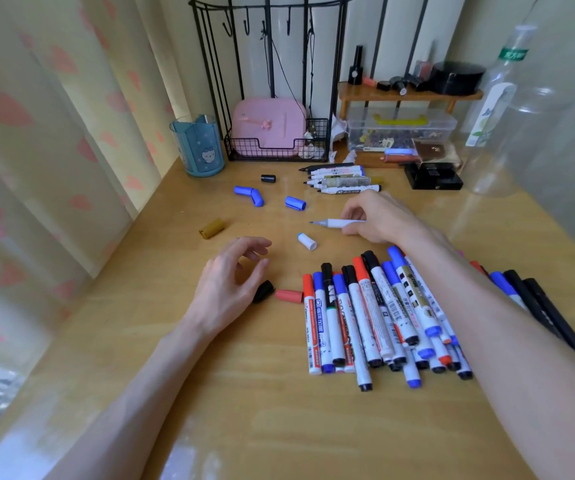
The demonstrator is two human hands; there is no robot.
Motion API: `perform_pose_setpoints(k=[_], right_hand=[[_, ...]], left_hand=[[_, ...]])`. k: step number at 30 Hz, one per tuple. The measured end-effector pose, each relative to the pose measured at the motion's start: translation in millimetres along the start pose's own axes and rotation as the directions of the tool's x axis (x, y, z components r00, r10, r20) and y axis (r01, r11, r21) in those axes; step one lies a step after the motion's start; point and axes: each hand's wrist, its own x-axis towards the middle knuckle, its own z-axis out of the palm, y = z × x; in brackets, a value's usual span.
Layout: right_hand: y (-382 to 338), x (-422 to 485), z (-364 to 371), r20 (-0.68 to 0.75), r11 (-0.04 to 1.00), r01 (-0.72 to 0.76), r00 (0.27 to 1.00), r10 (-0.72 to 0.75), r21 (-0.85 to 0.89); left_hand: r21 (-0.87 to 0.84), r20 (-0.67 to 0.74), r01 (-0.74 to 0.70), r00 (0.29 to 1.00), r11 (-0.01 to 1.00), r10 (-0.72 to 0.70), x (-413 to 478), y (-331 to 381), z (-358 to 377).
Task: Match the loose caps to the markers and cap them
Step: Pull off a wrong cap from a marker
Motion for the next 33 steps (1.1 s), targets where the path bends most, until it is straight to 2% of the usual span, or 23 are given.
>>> perform_pose_setpoints(k=[7,12,14,19,23,29,33], right_hand=[[-29,-14,2,0.078,0.974,0.141,0.984,-0.157,0.177],[-55,-17,14,0.101,0.995,0.099,0.990,-0.098,0.000],[-60,-17,17,0.087,0.993,0.116,0.990,-0.114,-0.012],[-73,-32,16,0.062,0.950,0.251,0.962,-0.266,0.187],[-78,-55,15,0.040,0.918,0.325,0.939,-0.342,0.226],[-74,-92,13,-0.053,0.913,0.371,0.928,-0.368,0.171],[-43,-115,13,-0.184,0.950,0.311,0.933,-0.309,-0.016]], left_hand=[[0.001,-0.001,0.008,1.000,1.000,-0.008,-1,-2,1],[-0.020,-0.019,0.016,1.000,1.000,-0.017,-4,-2,-1],[-0.029,-0.021,0.021,1.000,0.999,-0.022,-4,-3,-2],[-0.132,-0.015,0.049,0.999,0.990,-0.052,-3,3,-5],[-0.216,-0.051,0.090,0.993,0.972,-0.104,-3,9,-7],[-0.336,-0.021,0.136,0.988,0.932,-0.152,-10,21,-4],[-0.455,0.018,0.175,0.982,0.873,-0.188,-15,26,-4]])
